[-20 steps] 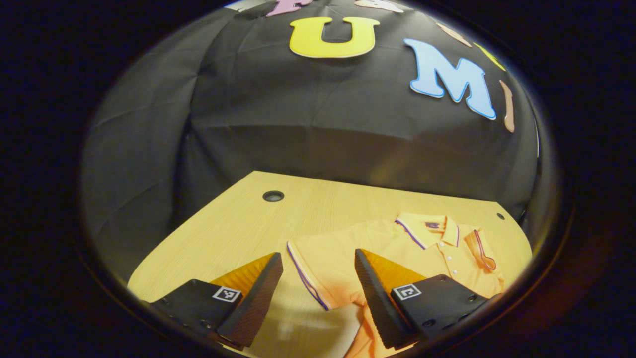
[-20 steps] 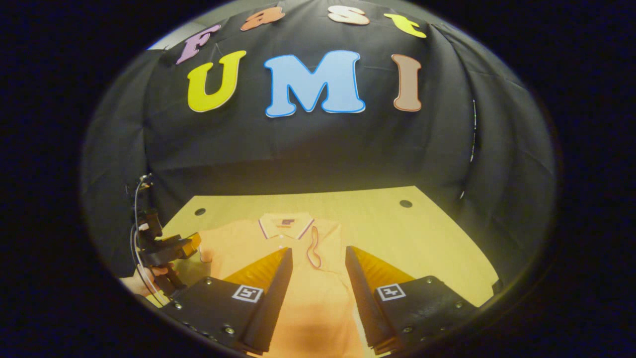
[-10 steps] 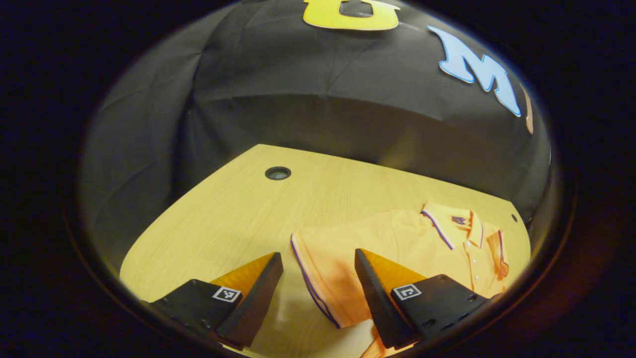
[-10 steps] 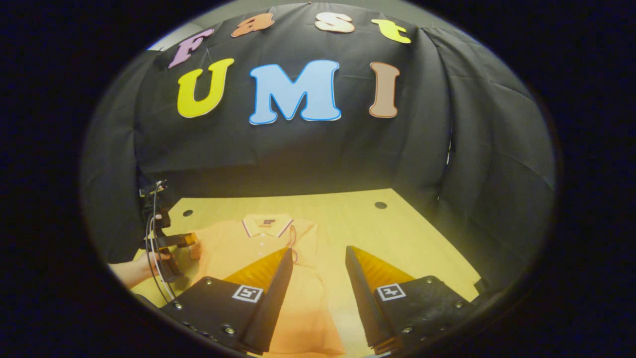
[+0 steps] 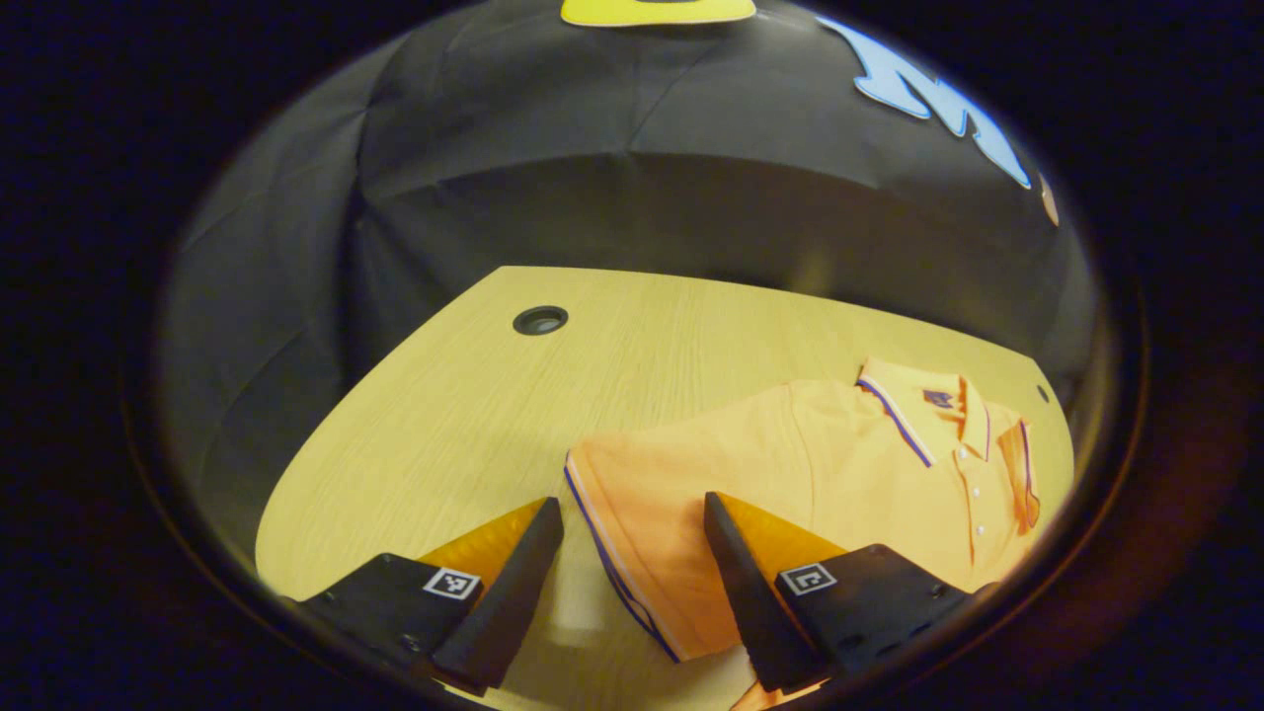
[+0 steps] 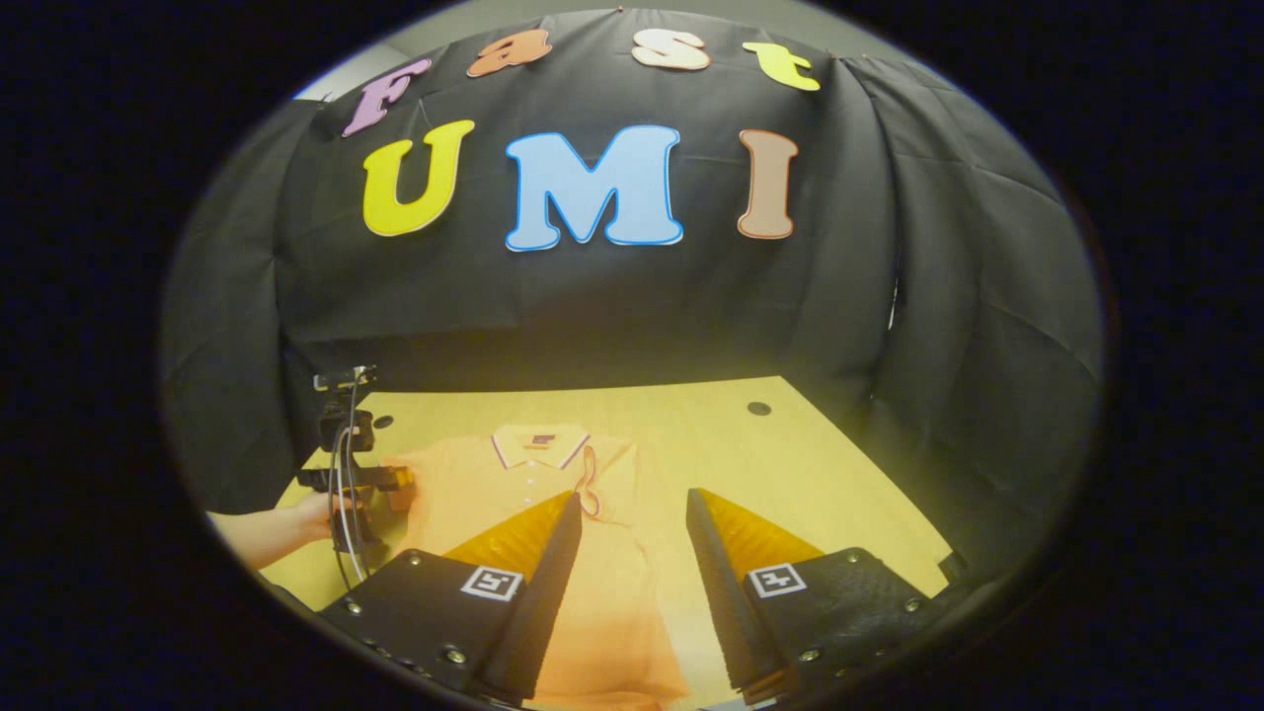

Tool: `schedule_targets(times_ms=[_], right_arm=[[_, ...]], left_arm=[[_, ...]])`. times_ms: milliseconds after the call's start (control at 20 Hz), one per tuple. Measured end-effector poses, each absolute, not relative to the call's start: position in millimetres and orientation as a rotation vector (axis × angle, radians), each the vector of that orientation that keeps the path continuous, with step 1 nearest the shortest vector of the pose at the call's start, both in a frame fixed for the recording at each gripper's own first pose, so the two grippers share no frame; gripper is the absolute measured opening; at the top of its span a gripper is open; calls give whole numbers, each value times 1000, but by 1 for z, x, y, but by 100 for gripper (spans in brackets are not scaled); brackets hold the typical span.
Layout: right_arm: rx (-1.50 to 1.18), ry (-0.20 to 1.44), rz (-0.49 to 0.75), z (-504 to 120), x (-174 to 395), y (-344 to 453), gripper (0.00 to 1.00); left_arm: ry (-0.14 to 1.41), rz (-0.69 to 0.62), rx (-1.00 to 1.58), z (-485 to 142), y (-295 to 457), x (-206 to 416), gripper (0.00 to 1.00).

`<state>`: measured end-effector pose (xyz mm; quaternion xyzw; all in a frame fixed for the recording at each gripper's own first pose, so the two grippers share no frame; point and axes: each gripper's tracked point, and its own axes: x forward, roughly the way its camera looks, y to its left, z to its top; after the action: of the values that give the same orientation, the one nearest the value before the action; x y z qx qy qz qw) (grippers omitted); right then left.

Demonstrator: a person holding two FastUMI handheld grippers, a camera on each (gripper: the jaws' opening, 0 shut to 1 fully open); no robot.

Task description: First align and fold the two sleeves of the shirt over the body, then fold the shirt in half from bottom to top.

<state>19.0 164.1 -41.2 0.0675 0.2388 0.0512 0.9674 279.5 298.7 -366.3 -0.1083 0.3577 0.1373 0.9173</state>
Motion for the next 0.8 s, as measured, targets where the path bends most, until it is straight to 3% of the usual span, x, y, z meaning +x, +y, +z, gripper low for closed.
schedule_targets(times_ms=[200, 350, 450, 500, 800], right_arm=[[143, 507, 130, -49, 21, 166, 69], [148, 517, 138, -52, 20, 164, 69], [148, 516, 134, -52, 19, 159, 69], [145, 516, 129, -53, 20, 156, 69], [150, 527, 110, -60, 20, 143, 69]], left_arm=[[740, 231, -202, -368, 281, 287, 60], [740, 234, -180, -366, 279, 292, 19], [731, 243, -175, -367, 280, 293, 19], [728, 254, -179, -366, 279, 293, 11], [651, 265, -166, -339, 273, 298, 11]])
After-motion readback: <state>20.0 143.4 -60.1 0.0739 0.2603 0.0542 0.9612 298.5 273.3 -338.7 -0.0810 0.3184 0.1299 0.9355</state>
